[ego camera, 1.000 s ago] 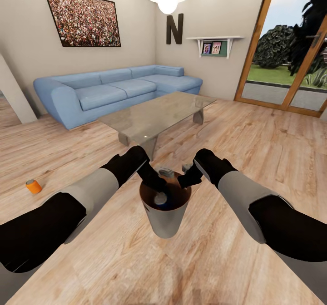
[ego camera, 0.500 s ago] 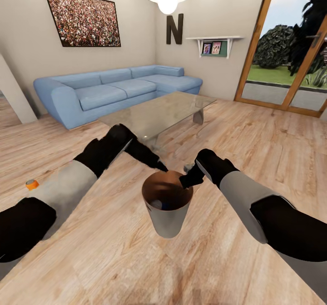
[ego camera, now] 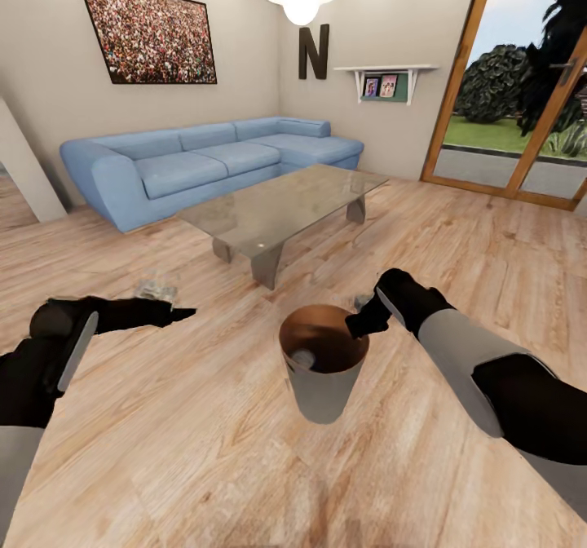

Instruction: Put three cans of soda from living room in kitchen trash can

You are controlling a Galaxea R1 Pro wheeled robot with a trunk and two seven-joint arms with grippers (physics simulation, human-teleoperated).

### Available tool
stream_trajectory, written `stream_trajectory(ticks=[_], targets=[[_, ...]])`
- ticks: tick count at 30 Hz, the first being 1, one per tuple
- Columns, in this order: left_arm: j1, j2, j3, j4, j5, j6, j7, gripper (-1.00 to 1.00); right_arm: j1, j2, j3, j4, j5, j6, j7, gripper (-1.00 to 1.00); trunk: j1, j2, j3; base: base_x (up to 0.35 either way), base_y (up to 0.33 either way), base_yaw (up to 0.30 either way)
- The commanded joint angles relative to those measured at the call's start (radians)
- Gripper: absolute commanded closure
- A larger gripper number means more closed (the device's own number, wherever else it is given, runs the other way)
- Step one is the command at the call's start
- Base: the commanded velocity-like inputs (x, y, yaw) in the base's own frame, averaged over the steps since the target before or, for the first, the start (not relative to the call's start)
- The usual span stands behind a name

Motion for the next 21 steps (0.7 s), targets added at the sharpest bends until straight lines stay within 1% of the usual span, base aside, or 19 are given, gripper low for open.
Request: stream_trajectory(ticks=[1,3,4,5,7,8,9,11,14,16,17,19,20,21], targets=[[0.129,-0.014,0.017,-0.008,0.002,-0.122,0.2,-1.0,0.016,-0.043,-0.002,-0.002,-0.01,0.001,-0.005,1.0,0.0,0.0,0.0,0.045,0.0,0.0],[0.196,-0.025,0.022,-0.007,0.002,-0.191,0.322,-1.0,0.035,-0.068,-0.004,-0.003,-0.01,0.001,-0.005,1.0,0.0,0.0,0.0,0.067,0.003,0.0],[0.245,-0.041,0.026,0.002,0.002,-0.248,0.414,-1.0,0.058,-0.089,-0.005,-0.004,-0.01,0.001,-0.006,1.0,0.0,0.0,0.0,0.108,0.043,0.0],[0.281,-0.059,0.028,0.017,0.002,-0.299,0.474,-1.0,0.08,-0.105,-0.006,-0.005,-0.01,0.001,-0.007,1.0,0.0,0.0,0.0,0.143,0.099,0.0],[0.31,-0.075,0.03,0.036,0.002,-0.35,0.512,-1.0,0.1,-0.12,-0.007,-0.005,-0.01,-0.015,-0.007,1.0,0.0,0.0,0.0,0.162,0.135,0.0],[0.34,-0.09,0.032,0.069,0.006,-0.424,0.546,-1.0,0.128,-0.136,-0.008,-0.005,-0.012,-0.041,-0.007,1.0,0.0,0.0,0.0,0.175,0.193,0.0],[0.352,-0.096,0.034,0.09,0.008,-0.466,0.559,-1.0,0.148,-0.144,-0.012,-0.005,-0.012,-0.062,-0.007,1.0,0.0,0.0,0.0,0.165,0.215,0.0],[0.359,-0.1,0.034,0.109,0.01,-0.5,0.568,-1.0,0.17,-0.148,-0.025,-0.006,-0.013,-0.087,-0.007,1.0,0.0,0.0,0.0,0.153,0.228,0.0],[0.393,-0.105,0.036,0.138,0.016,-0.561,0.579,-1.0,0.219,-0.154,-0.091,-0.006,-0.014,-0.147,-0.008,1.0,0.0,0.0,0.0,0.117,0.256,0.0],[0.408,-0.106,0.036,0.141,0.017,-0.587,0.582,-1.0,0.234,-0.155,-0.105,-0.006,-0.014,-0.156,-0.008,1.0,0.0,0.0,0.0,0.108,0.267,0.0],[0.422,-0.107,0.036,0.141,0.017,-0.615,0.584,-1.0,0.246,-0.157,-0.115,-0.007,-0.014,-0.172,-0.008,1.0,0.0,0.0,0.0,0.123,0.269,0.0],[0.452,-0.107,0.037,0.131,0.018,-0.65,0.587,-1.0,0.264,-0.156,-0.126,-0.006,-0.014,-0.228,-0.008,1.0,0.0,0.0,0.0,0.154,0.26,0.0],[0.46,-0.107,0.037,0.129,0.018,-0.655,0.587,-1.0,0.27,-0.155,-0.127,-0.006,-0.014,-0.24,-0.008,1.0,0.0,0.0,0.0,0.172,0.253,0.0],[0.479,-0.107,0.038,0.125,0.019,-0.665,0.586,-1.0,0.285,-0.149,-0.131,-0.007,-0.015,-0.265,-0.012,1.0,0.0,0.0,0.0,0.188,0.248,0.0]])
